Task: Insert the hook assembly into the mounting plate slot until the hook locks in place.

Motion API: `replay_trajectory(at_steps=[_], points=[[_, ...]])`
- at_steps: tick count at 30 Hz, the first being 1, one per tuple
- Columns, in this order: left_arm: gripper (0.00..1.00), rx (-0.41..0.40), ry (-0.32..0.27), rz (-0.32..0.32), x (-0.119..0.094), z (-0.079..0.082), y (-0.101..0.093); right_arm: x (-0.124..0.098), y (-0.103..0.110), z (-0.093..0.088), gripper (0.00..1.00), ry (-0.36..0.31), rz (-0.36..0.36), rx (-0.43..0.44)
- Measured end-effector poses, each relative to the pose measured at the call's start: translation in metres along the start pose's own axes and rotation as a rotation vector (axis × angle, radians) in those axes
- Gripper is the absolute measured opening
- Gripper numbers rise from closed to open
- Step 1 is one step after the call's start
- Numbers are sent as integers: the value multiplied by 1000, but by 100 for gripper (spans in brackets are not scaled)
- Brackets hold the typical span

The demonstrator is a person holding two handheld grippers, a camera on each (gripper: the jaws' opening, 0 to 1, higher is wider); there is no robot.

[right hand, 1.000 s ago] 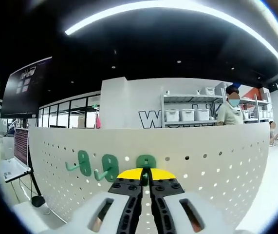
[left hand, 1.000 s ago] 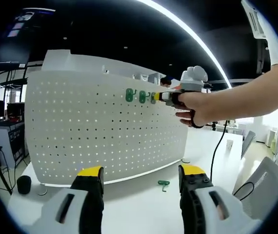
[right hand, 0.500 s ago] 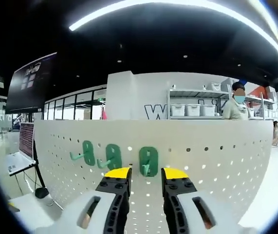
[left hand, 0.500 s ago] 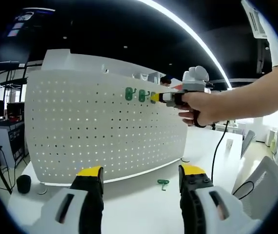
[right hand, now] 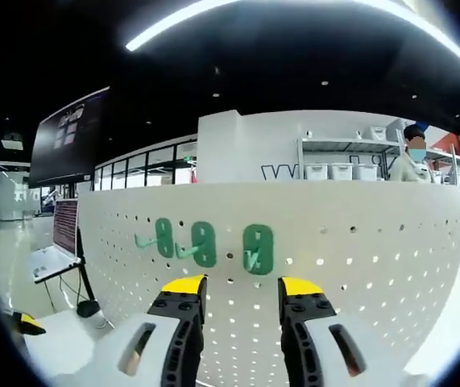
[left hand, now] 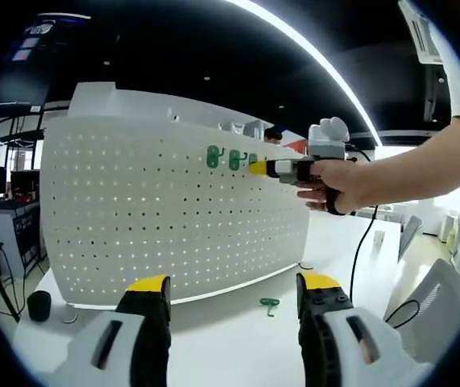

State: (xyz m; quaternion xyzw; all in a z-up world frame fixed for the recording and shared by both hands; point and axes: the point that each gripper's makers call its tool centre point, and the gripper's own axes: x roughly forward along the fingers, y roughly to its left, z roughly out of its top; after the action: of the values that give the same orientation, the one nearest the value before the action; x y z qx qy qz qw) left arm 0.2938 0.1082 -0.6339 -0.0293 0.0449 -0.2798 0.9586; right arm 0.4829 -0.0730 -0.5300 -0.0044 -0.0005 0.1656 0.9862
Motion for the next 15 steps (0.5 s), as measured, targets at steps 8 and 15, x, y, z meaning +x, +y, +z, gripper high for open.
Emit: replay_trajectory(at_steps=[8, 15], points=[[65, -1, 2, 2, 0, -1, 2, -15, 12, 0, 36, -36, 98, 5], [65, 7, 12, -18, 2, -3, -4, -30, 19, -7, 41, -36, 153, 3]])
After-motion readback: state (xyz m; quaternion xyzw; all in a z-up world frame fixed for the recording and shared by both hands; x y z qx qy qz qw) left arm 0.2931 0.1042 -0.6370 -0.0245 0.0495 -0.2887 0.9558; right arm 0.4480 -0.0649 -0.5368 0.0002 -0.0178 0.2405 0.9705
